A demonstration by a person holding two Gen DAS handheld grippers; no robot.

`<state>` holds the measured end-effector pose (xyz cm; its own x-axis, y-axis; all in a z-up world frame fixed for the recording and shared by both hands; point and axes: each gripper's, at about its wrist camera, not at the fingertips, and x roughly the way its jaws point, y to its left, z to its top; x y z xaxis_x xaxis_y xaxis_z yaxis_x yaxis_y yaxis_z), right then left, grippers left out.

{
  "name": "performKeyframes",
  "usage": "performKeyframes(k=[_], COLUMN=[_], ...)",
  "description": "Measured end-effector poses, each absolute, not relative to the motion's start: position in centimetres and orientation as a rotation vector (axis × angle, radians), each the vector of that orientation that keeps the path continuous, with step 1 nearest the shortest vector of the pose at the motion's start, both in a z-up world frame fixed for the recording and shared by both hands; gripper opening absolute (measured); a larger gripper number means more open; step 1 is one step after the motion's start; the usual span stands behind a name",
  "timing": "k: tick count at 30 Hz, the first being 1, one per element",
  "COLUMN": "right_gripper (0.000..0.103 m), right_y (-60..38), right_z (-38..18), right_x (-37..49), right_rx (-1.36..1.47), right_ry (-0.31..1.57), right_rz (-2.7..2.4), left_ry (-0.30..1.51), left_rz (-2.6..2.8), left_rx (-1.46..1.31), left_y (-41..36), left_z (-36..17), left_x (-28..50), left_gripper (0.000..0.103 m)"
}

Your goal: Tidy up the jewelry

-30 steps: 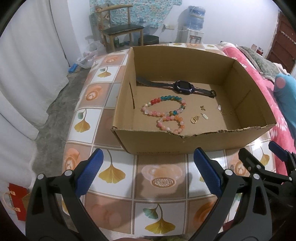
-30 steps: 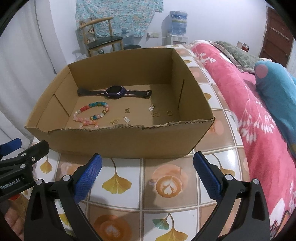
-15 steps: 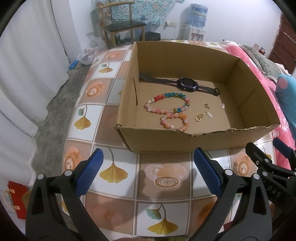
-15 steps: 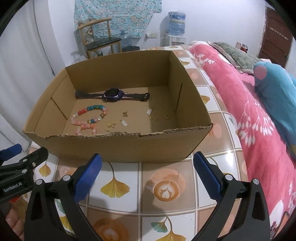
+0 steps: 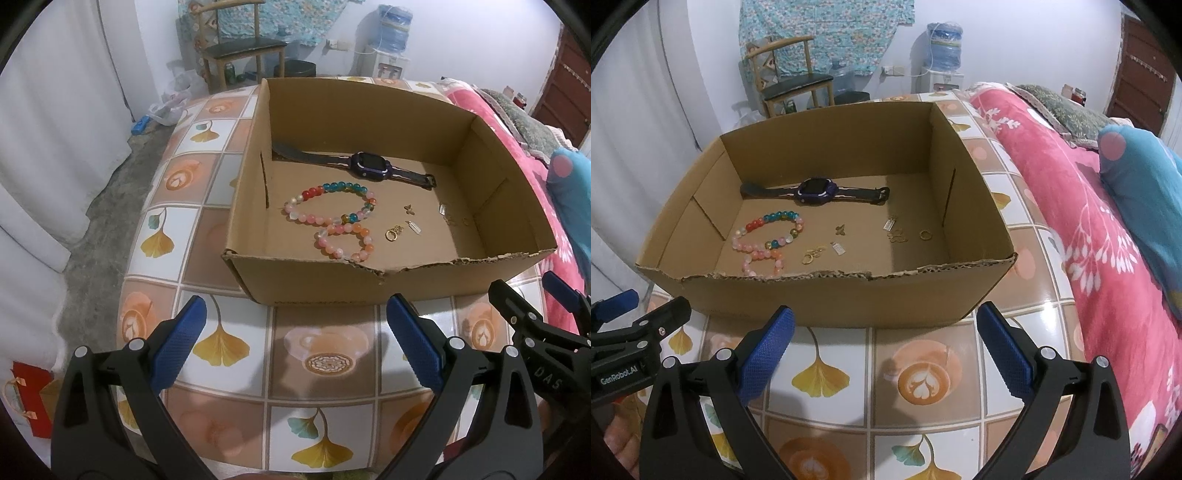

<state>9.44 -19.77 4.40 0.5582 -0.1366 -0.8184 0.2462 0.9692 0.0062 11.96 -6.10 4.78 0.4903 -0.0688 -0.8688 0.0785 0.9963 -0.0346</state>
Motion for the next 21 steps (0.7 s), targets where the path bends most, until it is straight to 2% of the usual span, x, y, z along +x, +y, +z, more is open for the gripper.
performKeyframes(k=[21], right_gripper=[0.096], right_y=[-20.5], right_z=[4.75], right_x=[8.51], right_rx=[0.135], right_ry=[0.942], right_rz=[-0.22], left_ry=[1.045], left_rz=[-0.091], left_rx=[0.015], left_y=[-6.24], left_z=[4.98], left_x=[11.41], left_gripper=[0.095])
